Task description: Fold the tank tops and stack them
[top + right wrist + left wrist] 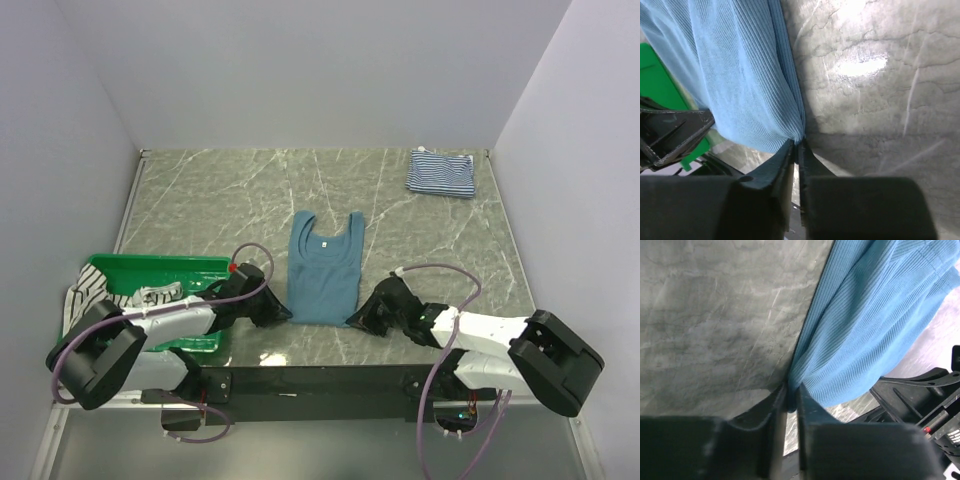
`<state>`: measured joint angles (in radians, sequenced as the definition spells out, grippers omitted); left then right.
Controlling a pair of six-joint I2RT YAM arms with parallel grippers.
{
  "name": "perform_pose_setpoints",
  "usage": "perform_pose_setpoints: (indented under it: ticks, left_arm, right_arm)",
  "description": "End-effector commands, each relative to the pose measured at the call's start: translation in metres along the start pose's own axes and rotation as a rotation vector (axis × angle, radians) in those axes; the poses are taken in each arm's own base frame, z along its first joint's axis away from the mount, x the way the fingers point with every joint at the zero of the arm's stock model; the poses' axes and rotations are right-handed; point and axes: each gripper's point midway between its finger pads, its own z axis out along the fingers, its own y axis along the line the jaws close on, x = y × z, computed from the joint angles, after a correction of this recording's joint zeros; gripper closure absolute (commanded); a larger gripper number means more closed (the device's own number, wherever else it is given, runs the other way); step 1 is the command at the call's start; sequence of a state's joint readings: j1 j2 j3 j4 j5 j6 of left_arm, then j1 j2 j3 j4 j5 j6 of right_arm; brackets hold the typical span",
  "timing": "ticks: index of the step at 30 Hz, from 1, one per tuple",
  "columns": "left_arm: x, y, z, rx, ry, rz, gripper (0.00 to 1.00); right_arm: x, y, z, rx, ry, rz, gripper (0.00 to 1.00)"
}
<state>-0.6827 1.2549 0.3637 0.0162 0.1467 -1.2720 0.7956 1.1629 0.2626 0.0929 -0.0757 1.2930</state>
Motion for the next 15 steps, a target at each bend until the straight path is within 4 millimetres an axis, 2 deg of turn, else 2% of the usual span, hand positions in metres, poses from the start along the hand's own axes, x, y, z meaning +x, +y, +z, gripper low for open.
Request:
perform_pose_setpoints:
  ticks: [1, 2, 3, 5, 6, 8, 13, 15]
  left_arm:
    - [-0.003, 0.032, 0.003, -0.133, -0.022, 0.048, 0.89]
    - [-0.002, 0.035, 0.0, -0.152, -0.017, 0.054, 0.92]
    - [-0.003, 0.026, -0.004, -0.13, -0.025, 0.072, 0.98]
    - [0.001, 0.029, -0.011, -0.147, -0.019, 0.082, 1.0]
    - [0.002, 0.023, -0.017, -0.127, -0.023, 0.093, 0.99]
    - [0.007, 0.024, -0.022, -0.133, -0.02, 0.089, 0.99]
    - [0.035, 0.03, -0.037, -0.14, 0.035, 0.11, 0.99]
    - [0.043, 0.025, -0.043, -0.126, 0.05, 0.107, 0.99]
  right_arm:
    - [-0.005, -0.031, 0.0, 0.136, -0.032, -0.078, 0.9]
    - [-0.006, -0.027, -0.002, 0.13, -0.035, -0.094, 0.92]
    - [-0.006, -0.025, -0.005, 0.135, -0.028, -0.129, 0.95]
    - [-0.008, -0.022, -0.011, 0.143, -0.044, -0.169, 0.96]
    - [-0.001, -0.023, -0.015, 0.156, -0.027, -0.209, 0.96]
    - [0.007, -0.02, -0.02, 0.146, -0.009, -0.238, 0.96]
    - [0.048, -0.021, -0.032, 0.138, 0.076, -0.29, 0.97]
    - [0.055, -0.02, -0.037, 0.14, 0.088, -0.29, 0.97]
